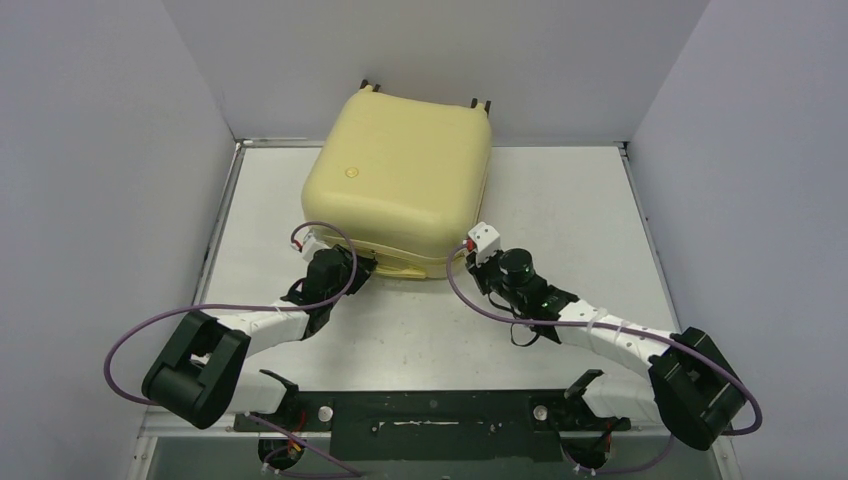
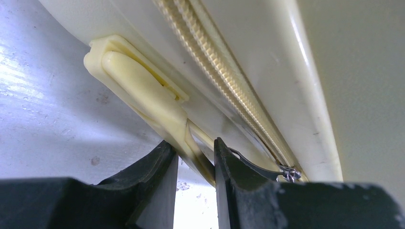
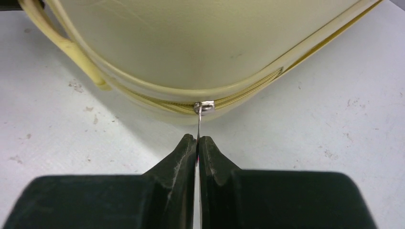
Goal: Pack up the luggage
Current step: Zip the luggage at the center of the board.
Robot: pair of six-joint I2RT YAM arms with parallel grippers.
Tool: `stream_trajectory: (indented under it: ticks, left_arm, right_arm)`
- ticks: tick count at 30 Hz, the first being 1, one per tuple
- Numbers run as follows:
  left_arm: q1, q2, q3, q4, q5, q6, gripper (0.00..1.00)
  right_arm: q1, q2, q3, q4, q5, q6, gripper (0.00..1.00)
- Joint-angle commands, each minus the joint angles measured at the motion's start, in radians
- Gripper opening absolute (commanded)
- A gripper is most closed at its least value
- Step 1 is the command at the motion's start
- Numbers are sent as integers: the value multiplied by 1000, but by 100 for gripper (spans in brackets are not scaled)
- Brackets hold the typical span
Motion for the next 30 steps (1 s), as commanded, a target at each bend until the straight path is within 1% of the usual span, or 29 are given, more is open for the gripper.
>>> stream_trajectory:
  ticks: [1, 6, 10, 12, 16, 20, 22, 25, 30]
  left_arm:
    - [20, 46, -32, -67, -51, 119, 0]
    - [18, 54, -28, -61, -42, 111, 0]
    - [13, 54, -28, -54, -39, 105, 0]
    - [7, 54, -32, -43, -38, 100, 0]
    - [-10, 59, -35, -27, -36, 94, 0]
    - [-30, 59, -45, -12, -39, 84, 0]
    - [-37, 56, -54, -2, -42, 81, 0]
    - [-45, 57, -67, 16, -43, 76, 0]
    - [-58, 57, -92, 40, -41, 64, 0]
  right_arm:
    - [80, -75, 12, 20, -61, 23, 0]
    - [100, -63, 4, 16, -54, 39, 0]
    - [127, -31, 1, 64, -74, 71, 0]
    - [162, -7, -3, 111, -76, 114, 0]
    - [281, 79, 23, 178, -32, 136, 0]
    - [349, 173, 50, 280, 2, 177, 0]
    - [389, 218, 76, 315, 22, 182, 0]
    - [438, 304, 158, 330, 51, 169, 0]
    - [464, 460, 294, 331, 94, 162, 0]
